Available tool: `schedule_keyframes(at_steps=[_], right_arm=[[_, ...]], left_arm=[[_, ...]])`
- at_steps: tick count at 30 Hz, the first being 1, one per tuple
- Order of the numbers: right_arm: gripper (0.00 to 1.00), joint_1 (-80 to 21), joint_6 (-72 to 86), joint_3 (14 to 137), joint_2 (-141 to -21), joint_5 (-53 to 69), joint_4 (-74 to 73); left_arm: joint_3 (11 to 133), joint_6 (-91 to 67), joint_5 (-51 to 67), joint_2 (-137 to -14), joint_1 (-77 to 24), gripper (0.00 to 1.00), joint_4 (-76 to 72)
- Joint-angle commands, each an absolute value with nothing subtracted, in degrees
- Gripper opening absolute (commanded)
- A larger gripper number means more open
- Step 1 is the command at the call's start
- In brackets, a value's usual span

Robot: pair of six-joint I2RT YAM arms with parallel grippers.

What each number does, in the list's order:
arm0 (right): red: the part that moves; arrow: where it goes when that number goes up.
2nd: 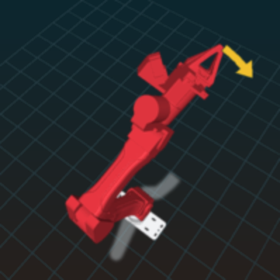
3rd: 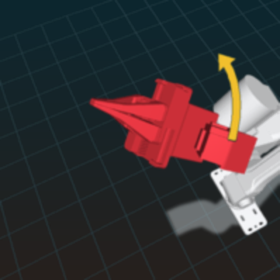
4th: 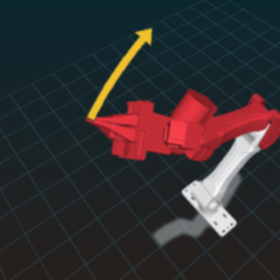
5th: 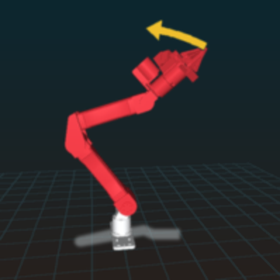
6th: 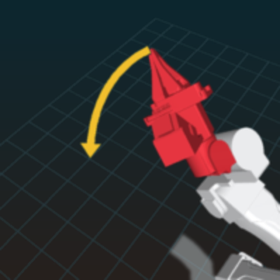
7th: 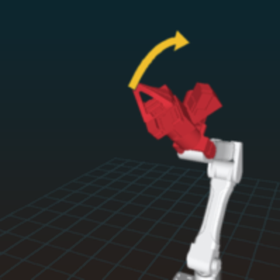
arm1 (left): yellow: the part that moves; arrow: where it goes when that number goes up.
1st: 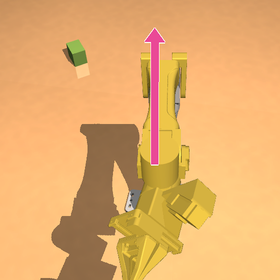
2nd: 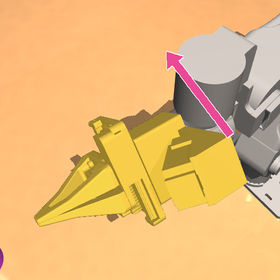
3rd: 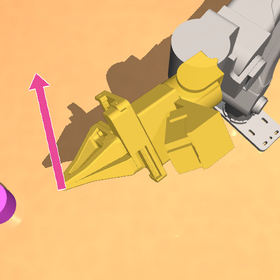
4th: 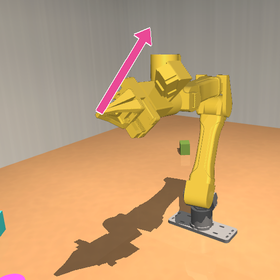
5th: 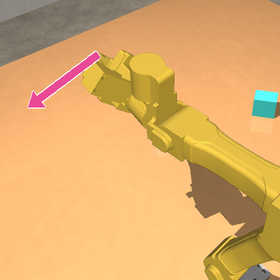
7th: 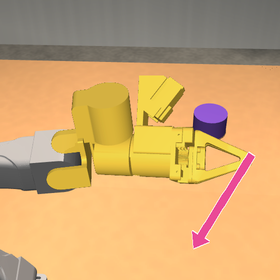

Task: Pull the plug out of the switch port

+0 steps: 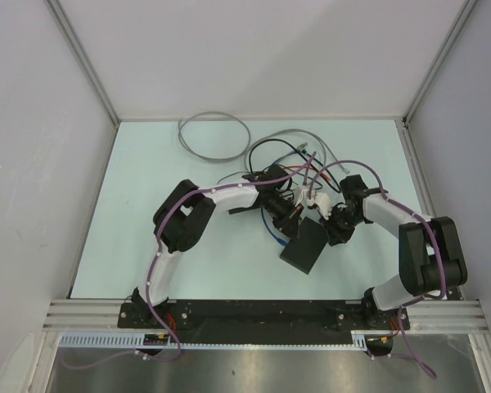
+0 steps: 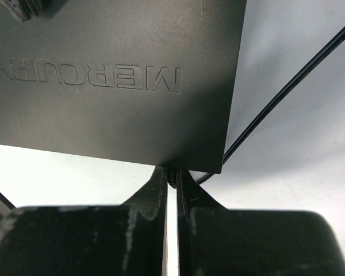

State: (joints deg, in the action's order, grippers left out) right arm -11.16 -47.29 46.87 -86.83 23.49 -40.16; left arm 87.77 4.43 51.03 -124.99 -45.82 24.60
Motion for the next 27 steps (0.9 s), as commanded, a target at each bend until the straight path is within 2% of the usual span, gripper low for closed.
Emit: schedule_keyframes(at_steps=[1, 17, 27], right_arm=[[0.00, -12.56, -43.16, 46.41, -89.38, 15.74, -42.01], [0.00, -16.79, -36.30, 49.48, -91.58, -2.54, -53.61], [0.00, -10.38, -36.04, 56.24, -84.38, 4.04, -48.79]], left_arm=[[88.68, 6.77, 47.90, -126.47, -46.49, 0.00, 24.96], [89.30, 6.50, 47.90, -127.18, -46.58, 0.00, 24.96], [88.42, 9.22, 47.64, -121.48, -46.41, 0.02, 26.10]])
